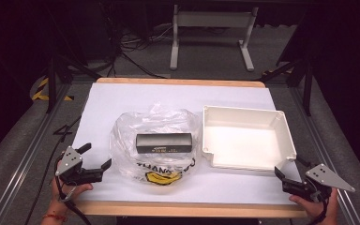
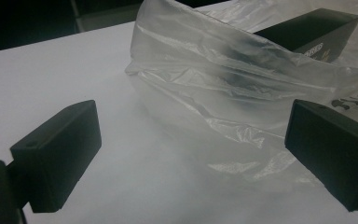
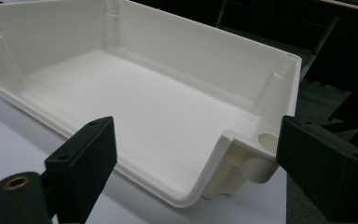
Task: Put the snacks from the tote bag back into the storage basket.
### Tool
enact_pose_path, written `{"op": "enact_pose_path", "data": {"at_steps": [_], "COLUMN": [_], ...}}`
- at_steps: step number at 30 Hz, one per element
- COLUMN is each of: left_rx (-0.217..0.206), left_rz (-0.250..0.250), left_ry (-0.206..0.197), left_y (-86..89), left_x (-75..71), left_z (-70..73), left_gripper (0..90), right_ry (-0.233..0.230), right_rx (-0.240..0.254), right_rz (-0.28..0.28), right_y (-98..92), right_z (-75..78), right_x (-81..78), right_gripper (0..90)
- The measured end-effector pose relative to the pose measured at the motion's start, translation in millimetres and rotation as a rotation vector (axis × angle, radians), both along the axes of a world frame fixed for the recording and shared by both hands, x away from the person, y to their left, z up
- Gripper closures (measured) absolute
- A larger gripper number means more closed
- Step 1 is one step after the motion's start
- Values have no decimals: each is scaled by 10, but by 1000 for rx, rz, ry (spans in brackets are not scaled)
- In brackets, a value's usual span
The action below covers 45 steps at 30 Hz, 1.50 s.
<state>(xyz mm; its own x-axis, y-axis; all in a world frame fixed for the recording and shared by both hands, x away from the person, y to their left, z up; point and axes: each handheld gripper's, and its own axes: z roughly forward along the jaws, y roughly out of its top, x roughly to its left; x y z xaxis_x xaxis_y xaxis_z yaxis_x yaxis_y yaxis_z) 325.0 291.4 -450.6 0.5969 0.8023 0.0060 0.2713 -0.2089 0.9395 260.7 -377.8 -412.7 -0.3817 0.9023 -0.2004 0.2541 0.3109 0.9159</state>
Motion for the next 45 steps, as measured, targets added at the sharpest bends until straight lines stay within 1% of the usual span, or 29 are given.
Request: {"op": "enact_pose_path", "data": {"at_steps": [2,3,4,6,9,12,13,14,15,16,17,18,20,21,23,28,29,31,33,35,36,37,40,41,45], "left_rx": [-2,0,0,0,-3,7,6,11,14,13,13,11,7,6,9,16,16,16,17,16,15,20,20,20,19], "left_rz": [-1,-1,-1,2,2,3,4,0,-1,-2,-3,-4,-5,-4,-3,0,-2,0,-1,0,-5,-7,-14,-14,-14], "left_ry": [0,2,5,5,8,13,11,12,10,9,10,11,11,13,13,13,14,13,14,13,17,17,17,17,18], "left_y": [-1,1,2,4,0,-10,-15,-21,-26,-29,-29,-24,-20,-18,-19,-38,-40,-38,-37,-34,-39,-41,-41,-41,-39], "left_x": [3,7,9,9,12,14,17,19,19,16,14,15,16,18,20,10,9,12,14,15,16,15,15,15,13], "left_z": [-1,-2,-4,-3,-6,-6,-8,-7,-6,-6,-6,-8,-10,-12,-13,-10,-10,-11,-12,-12,-16,-16,-17,-17,-17], "left_gripper": [45,45,45,45,45,45,45,46,46,46,46,46,46,46,45,46,46,46,45,44,44,43,44,44,45], "right_ry": [1,2,0,-2,-8,-12,-8,1,1,2,19,20,25,35,42,56,56,63,61,73,74,76,78,78,76], "right_rx": [0,3,-11,-21,-24,-27,-24,-45,-45,-58,-74,-89,-91,-88,-108,-148,-148,-157,-157,-153,-156,-158,-171,-171,-168], "right_rz": [3,17,19,30,34,47,60,78,78,84,101,107,117,137,158,195,195,224,232,249,268,279,298,298,319], "right_y": [10,20,48,72,82,96,104,126,126,140,176,196,211,235,304,432,432,529,556,650,733,773,874,874,981], "right_z": [10,27,56,89,127,206,234,274,274,291,315,328,339,359,403,441,441,469,478,502,525,535,564,564,586], "right_x": [0,4,0,-7,-10,7,24,52,52,69,113,134,148,171,220,335,335,406,426,485,538,562,616,616,692], "right_gripper": [138,143,158,158,155,151,151,151,151,152,158,159,159,160,159,167,167,171,171,171,171,171,170,170,172]}}
